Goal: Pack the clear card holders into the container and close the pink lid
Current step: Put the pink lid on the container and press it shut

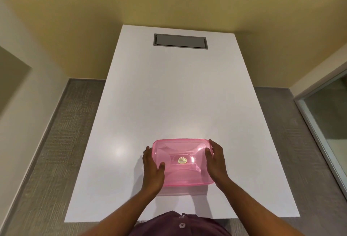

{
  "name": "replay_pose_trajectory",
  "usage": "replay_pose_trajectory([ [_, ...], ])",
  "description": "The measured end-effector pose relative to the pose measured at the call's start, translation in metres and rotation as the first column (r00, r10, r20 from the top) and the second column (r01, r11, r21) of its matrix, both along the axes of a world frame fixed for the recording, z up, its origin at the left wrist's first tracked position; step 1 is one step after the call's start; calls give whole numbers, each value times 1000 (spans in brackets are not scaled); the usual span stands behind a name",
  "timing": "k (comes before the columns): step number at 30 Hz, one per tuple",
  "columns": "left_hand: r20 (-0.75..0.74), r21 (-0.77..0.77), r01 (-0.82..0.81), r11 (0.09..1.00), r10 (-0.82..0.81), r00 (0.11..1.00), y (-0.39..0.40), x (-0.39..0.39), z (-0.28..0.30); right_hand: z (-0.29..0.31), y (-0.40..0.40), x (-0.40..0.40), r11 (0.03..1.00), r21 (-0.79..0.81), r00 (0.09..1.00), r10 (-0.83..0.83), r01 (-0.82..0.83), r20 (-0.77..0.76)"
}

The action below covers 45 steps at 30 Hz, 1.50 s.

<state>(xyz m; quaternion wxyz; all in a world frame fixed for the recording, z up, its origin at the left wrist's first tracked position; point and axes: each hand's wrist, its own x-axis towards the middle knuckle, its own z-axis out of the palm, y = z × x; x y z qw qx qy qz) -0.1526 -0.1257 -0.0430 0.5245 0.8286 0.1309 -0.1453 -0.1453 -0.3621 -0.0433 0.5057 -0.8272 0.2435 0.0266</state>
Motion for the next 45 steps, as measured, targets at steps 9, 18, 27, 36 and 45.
replay_pose_trajectory([
  [9,-36,-53,-58,997,56,998,-5,7,-4,-22,0,-6,966,-247,997,78,-70,23],
  [18,102,219,-134,966,114,988,-11,32,-24,-18,3,-5,912,-403,995,97,-76,31],
  [27,147,293,-127,948,86,985,-4,38,-33,-10,7,-2,925,-378,998,3,-29,-69],
  [36,155,322,-125,938,78,985,-7,39,-33,-19,5,2,914,-401,994,-88,54,-68],
  [45,116,420,-126,899,84,990,-19,28,-29,-20,-3,4,913,-405,994,-86,55,-61],
])
